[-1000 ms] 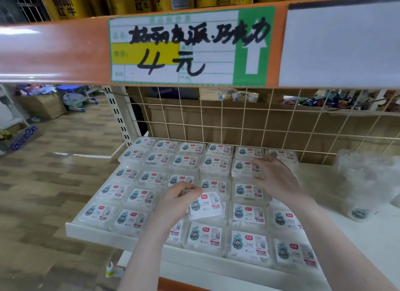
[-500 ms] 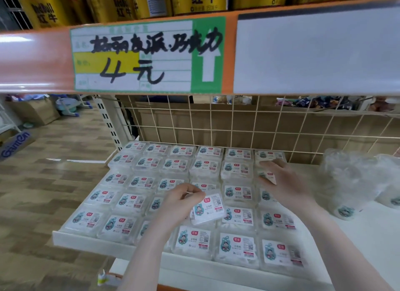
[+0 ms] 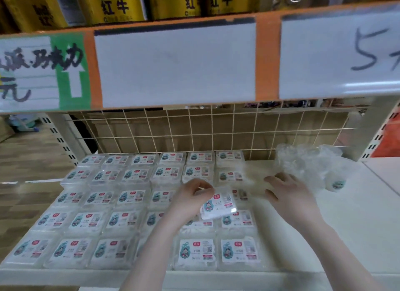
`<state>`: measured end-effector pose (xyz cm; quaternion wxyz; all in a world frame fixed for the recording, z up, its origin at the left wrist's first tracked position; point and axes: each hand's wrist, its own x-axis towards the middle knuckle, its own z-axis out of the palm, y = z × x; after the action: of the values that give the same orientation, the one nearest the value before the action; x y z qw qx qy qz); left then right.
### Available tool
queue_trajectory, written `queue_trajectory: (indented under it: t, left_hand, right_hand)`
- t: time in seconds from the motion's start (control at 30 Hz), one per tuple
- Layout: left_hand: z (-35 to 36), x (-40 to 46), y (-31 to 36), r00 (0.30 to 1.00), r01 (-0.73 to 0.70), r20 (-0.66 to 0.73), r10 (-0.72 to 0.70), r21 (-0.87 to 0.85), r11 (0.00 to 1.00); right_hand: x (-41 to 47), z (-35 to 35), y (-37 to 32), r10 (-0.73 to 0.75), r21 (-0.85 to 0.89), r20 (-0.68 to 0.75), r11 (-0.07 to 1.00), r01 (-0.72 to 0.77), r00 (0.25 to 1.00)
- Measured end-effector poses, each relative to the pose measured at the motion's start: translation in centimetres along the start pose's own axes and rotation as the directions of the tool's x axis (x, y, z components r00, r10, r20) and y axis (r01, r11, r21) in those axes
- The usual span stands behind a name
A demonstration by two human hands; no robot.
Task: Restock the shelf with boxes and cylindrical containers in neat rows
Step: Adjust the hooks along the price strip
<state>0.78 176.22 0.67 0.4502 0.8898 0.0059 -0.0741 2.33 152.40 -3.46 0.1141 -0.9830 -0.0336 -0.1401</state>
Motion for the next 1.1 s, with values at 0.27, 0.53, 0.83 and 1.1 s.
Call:
queue_trajectory:
  t: [0.27, 0.53, 0.83, 1.1]
  left_hand:
    - [3.2, 1.6, 1.7, 0.997, -0.046, -0.053, 0.06, 0.24, 0.97]
    - [4.2, 1.2, 1.7, 0.978, -0.136, -0.073, 0.197, 0.493, 0.859]
    - [4.8, 1.3, 0.9, 0.979, -0.193, 0.053, 0.196, 0.547, 0.815]
    - [4.8, 2.2, 2.1, 0.966, -0.258, 0.182, 0.184, 0.649, 0.716]
  right_hand:
    - [-0.7, 0.6, 0.6, -0.204, -0.03, -0.079, 0.979, 0.202, 0.976]
    - [-2.4, 1.2, 2.0, -0.243, 0.022, -0.176, 0.968, 0.251, 0.954]
    - [-3.5, 2.8, 3.3, -0.248, -0.013, -0.203, 0.968, 0.251, 0.947]
    - [-4.2, 3.6, 3.7, -0.227, -0.032, -0.186, 0.974, 0.225, 0.956]
